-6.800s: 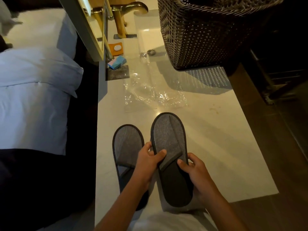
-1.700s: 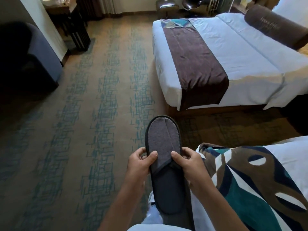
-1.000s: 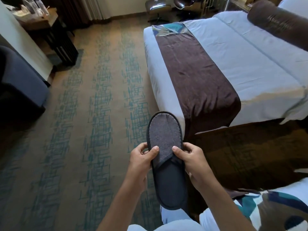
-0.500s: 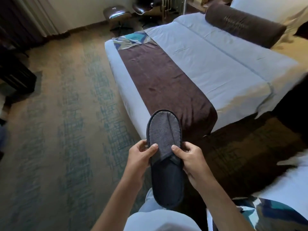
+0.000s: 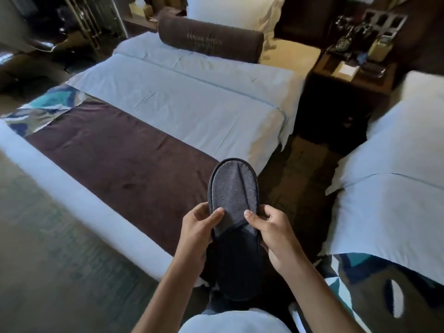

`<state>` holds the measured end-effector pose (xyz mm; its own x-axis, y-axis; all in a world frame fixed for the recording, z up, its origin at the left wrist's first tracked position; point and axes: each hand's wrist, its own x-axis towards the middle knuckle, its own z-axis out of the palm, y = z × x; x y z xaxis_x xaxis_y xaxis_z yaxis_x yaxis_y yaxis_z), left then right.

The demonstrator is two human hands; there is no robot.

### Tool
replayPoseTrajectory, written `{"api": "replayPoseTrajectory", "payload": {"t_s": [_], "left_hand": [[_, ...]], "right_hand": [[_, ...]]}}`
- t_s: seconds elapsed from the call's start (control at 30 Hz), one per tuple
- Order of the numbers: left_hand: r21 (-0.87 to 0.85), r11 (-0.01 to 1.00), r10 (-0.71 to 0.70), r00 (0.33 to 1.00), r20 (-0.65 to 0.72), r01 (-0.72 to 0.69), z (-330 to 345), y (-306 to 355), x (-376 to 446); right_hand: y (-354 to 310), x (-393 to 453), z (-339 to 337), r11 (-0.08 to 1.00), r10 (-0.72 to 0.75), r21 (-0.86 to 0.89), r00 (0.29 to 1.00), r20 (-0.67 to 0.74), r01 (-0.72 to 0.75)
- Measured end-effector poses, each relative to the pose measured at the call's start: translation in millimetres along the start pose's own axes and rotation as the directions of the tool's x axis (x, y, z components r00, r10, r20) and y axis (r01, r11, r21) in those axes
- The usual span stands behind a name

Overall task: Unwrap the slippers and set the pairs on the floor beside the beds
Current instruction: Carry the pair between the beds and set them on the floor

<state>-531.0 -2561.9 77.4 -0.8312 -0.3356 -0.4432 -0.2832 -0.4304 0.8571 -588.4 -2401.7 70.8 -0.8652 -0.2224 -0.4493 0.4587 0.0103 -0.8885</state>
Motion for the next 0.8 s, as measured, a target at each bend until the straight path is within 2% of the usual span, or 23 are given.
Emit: {"api": "replayPoseTrajectory", "payload": {"t_s": [0.2, 0.47, 0.8], "left_hand": [[0.074, 0.995, -0.072, 0.982, 0.177, 0.059, 53, 19, 61], [0.201, 0.976, -0.146, 0.936, 0.320, 0.084, 161, 18, 132], [0.199, 0.972, -0.193, 0.910, 0.366, 0.126, 315, 0, 197]], "right_hand": [[-27, 33, -29, 0.999, -0.029, 0.014, 0.982, -0.187, 0.032], [-57, 78, -110, 0.988, -0.005, 0.138, 0.900, -0.435, 0.073], [-108, 146, -243, 0.980, 0.022, 0.188, 0.900, -0.434, 0.067]]}}
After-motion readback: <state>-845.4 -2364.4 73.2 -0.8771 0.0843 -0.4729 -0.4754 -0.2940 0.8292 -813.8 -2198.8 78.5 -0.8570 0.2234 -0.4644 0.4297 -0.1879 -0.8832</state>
